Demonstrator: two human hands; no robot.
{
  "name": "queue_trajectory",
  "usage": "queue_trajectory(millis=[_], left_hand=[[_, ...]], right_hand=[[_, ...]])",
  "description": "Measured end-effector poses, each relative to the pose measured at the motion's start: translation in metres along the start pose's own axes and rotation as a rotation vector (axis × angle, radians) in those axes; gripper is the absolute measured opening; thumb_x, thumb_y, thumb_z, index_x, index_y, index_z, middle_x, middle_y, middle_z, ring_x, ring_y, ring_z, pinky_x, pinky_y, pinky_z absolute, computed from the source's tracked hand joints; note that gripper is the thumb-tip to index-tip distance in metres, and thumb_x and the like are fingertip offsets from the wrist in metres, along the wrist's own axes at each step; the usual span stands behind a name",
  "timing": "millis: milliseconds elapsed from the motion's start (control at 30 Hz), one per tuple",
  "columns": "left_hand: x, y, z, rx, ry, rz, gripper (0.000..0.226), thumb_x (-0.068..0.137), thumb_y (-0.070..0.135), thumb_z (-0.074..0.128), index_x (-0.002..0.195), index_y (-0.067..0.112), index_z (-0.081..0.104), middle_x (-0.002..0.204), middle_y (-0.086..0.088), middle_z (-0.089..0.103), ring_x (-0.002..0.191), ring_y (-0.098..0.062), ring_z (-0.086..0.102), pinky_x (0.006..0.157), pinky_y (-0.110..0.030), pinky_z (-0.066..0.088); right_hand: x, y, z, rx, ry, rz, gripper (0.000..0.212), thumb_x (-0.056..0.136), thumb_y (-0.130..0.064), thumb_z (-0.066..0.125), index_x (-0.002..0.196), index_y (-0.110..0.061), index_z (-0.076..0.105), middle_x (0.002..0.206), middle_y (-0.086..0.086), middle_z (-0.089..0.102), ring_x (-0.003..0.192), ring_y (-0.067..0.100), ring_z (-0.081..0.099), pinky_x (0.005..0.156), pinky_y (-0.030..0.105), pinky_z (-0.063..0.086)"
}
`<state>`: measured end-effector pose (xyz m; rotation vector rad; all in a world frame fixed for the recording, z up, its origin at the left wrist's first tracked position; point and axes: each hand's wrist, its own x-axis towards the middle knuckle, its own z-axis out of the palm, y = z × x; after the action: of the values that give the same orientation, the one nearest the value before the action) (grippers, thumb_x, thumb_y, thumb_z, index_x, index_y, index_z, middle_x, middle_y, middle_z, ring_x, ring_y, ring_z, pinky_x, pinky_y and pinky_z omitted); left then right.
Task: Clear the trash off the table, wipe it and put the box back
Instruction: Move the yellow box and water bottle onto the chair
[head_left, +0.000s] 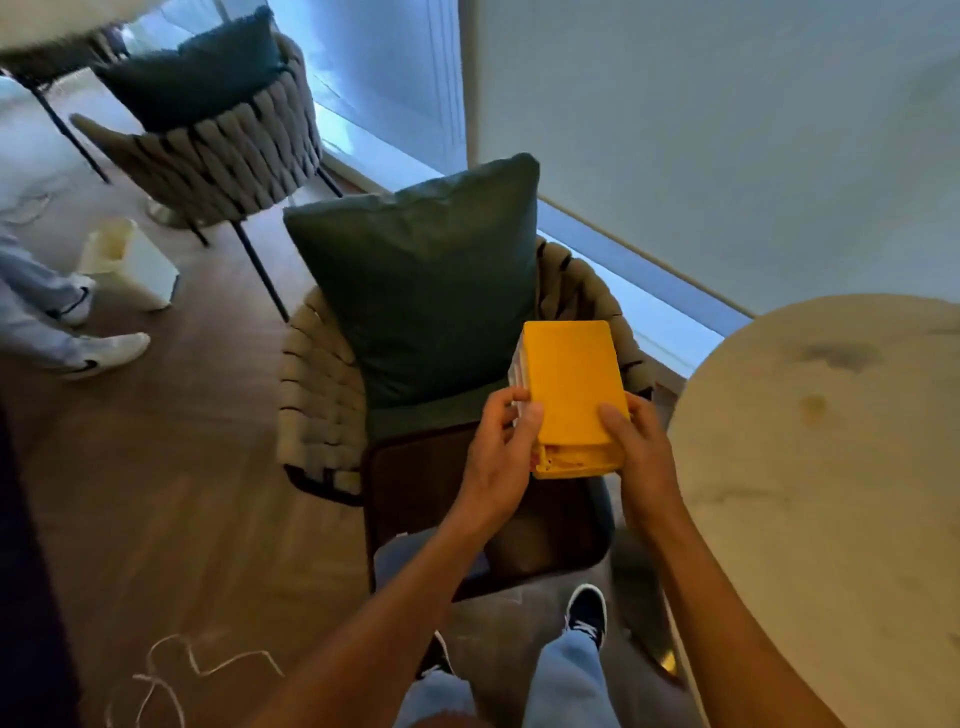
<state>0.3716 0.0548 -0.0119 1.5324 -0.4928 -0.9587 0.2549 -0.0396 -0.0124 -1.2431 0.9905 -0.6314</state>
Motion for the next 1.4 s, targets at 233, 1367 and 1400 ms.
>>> queue_trajectory(millis=[233, 1367, 1400], left_hand=[[-0.011, -0.063, -0.125, -0.045, 0.154, -0.087, 0.043, 0.087, 0.048, 0.058, 0.121, 0.027, 0.044, 0.127, -0.010, 0.055, 0.105, -0.018, 0.061, 0.067, -0.023, 0.055], [0.043, -0.238, -0.235, 0.180, 0.248, -0.329, 0.059, 0.087, 0.037, 0.064, 0.139, 0.031, 0.038, 0.135, 0.001, 0.048, 0.116, -0.013, 0.050, 0.087, -0.030, 0.051], [0.038, -0.236, -0.236, 0.217, 0.225, -0.310, 0.067, 0.085, 0.038, 0.067, 0.142, 0.032, 0.033, 0.139, 0.003, 0.042, 0.121, -0.012, 0.045, 0.092, -0.033, 0.049]], right_hand=[[-0.009, 0.056, 0.105, -0.052, -0.233, 0.200, 0.035, 0.082, -0.035, 0.066, 0.113, -0.029, 0.053, 0.117, 0.003, 0.061, 0.102, 0.019, 0.062, 0.078, 0.032, 0.052], [0.061, 0.244, 0.206, -0.271, -0.380, 0.420, 0.049, 0.093, -0.030, 0.058, 0.139, -0.027, 0.041, 0.122, -0.005, 0.059, 0.103, 0.007, 0.061, 0.079, 0.025, 0.054], [0.059, 0.242, 0.204, -0.270, -0.379, 0.409, 0.051, 0.093, -0.032, 0.058, 0.141, -0.026, 0.040, 0.123, -0.006, 0.058, 0.104, 0.005, 0.061, 0.078, 0.022, 0.053]])
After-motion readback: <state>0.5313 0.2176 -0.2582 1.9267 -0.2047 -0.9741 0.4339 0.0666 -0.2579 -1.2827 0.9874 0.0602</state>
